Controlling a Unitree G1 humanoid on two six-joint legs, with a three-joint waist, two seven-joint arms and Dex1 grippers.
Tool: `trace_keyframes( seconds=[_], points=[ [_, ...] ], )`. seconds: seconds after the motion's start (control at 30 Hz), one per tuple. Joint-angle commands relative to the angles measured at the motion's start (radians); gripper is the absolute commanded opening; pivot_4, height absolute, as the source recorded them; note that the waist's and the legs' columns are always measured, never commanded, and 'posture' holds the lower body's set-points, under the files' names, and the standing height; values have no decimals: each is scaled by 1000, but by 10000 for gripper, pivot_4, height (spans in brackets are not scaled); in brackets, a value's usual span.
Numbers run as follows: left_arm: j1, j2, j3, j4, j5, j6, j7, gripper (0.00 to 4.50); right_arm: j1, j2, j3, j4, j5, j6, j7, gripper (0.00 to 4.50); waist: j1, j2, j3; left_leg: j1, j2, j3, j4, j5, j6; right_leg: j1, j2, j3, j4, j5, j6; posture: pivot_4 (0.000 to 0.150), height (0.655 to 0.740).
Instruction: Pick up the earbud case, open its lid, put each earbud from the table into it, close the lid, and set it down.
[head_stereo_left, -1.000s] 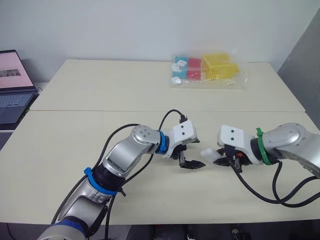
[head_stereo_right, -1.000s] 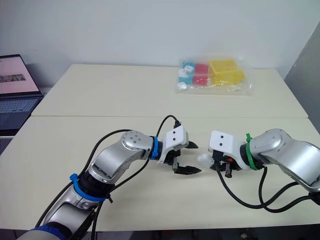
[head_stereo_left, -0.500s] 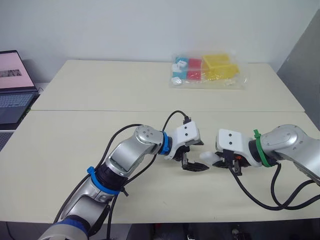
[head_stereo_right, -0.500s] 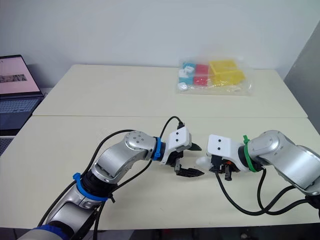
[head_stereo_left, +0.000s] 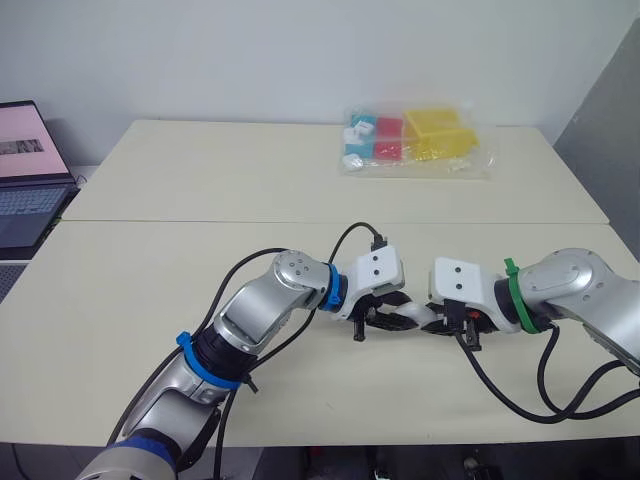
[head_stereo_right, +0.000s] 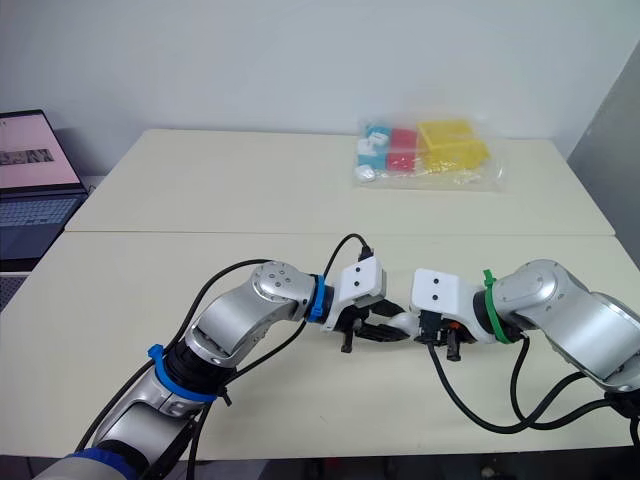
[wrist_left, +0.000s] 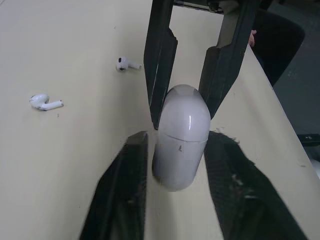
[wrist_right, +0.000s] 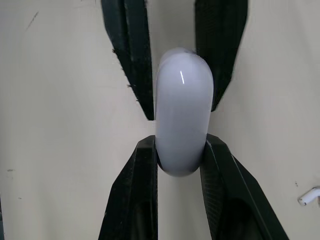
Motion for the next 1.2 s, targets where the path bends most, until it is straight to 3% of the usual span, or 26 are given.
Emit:
trace_keyframes(
  seconds=[0.03,0.4,0.73,0.93,1.1,1.2],
  points=[
    [-2,-8,-6,-6,9,-22,5,8613,-10,10,-50,-32,-1,4,3,7465,0,0,0,0,0,0,0,0,0,0,0,0,0,0,0,1500,7400],
    [13,5,-11,-5,24,-64,-15,8540,-15,26,-56,-18,-6,6,13,7465,0,0,0,0,0,0,0,0,0,0,0,0,0,0,0,1500,7400],
    [28,16,14,57,44,-112,-8,8013,-16,-18,-135,25,-6,15,30,42573,0,0,0,0,0,0,1,0,0,0,0,0,1,0,0,1500,7400],
    [71,-22,130,144,-11,-229,19,8013,83,-152,-351,18,67,-71,161,43055,3,0,0,0,0,0,0,0,0,0,-1,0,0,0,0,1500,7400],
    [159,-101,271,158,-157,-312,-9,8013,161,-86,-521,6,71,-253,160,43055,1,0,0,1,0,1,0,0,0,1,-1,0,0,0,0,1500,7400],
    [184,-110,287,189,-115,-417,1,8013,173,-45,-544,-2,39,-332,126,43055,3,0,0,1,0,0,1,0,0,1,-1,0,1,1,1,1500,7400]
  ],
)
